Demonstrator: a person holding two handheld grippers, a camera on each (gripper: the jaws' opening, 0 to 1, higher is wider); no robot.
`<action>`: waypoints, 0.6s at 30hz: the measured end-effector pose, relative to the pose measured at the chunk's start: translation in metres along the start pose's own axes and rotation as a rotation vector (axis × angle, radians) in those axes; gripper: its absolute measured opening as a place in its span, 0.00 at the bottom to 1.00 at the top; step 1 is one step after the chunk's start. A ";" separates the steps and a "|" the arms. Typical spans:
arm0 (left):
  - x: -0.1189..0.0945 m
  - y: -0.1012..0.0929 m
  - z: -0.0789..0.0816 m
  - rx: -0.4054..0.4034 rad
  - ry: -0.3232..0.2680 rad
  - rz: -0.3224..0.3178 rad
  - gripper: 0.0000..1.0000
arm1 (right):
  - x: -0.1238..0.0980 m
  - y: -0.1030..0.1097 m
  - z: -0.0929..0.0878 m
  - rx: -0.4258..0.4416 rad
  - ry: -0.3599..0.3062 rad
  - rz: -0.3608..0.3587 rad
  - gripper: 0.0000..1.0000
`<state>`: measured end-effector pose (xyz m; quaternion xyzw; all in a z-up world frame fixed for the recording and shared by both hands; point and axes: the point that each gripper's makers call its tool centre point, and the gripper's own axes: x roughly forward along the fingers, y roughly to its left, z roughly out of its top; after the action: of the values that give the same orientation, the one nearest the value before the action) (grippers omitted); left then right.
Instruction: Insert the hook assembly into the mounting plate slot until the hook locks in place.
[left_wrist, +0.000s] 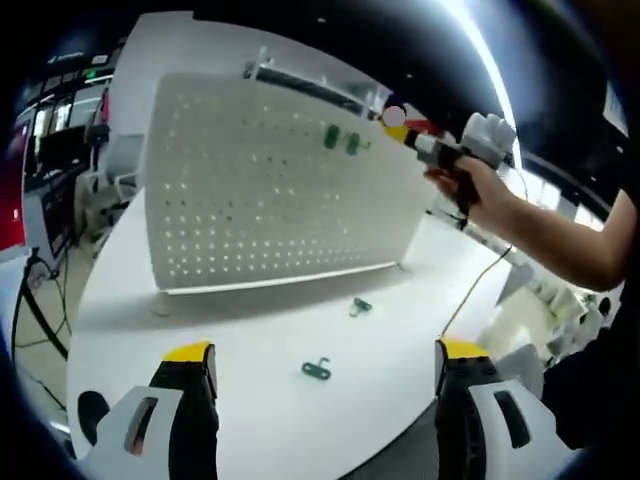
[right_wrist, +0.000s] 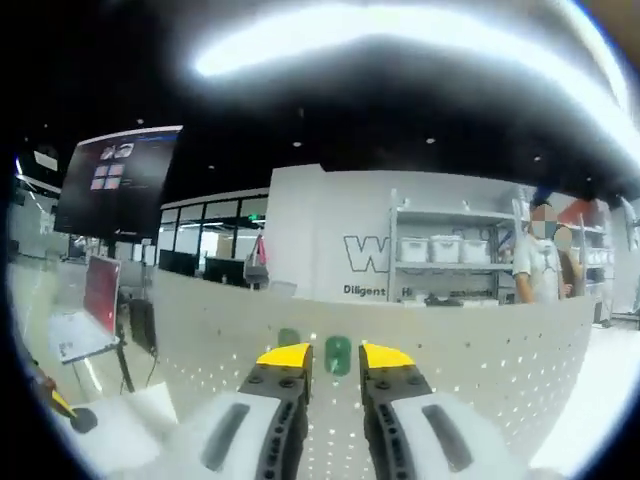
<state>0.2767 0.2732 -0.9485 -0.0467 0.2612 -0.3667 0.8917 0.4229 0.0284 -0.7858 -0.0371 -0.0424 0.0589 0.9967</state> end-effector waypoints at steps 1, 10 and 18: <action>-0.001 -0.001 -0.001 0.003 0.003 0.001 0.91 | -0.004 -0.001 -0.007 -0.008 0.018 0.006 0.16; -0.004 -0.007 -0.009 0.045 0.027 0.006 0.91 | -0.052 0.008 -0.072 -0.035 0.181 0.028 0.16; -0.006 -0.010 -0.021 0.047 0.045 0.004 0.90 | -0.087 0.032 -0.118 0.015 0.298 0.088 0.16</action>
<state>0.2563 0.2722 -0.9609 -0.0170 0.2728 -0.3717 0.8872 0.3432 0.0420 -0.9123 -0.0397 0.1081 0.0965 0.9887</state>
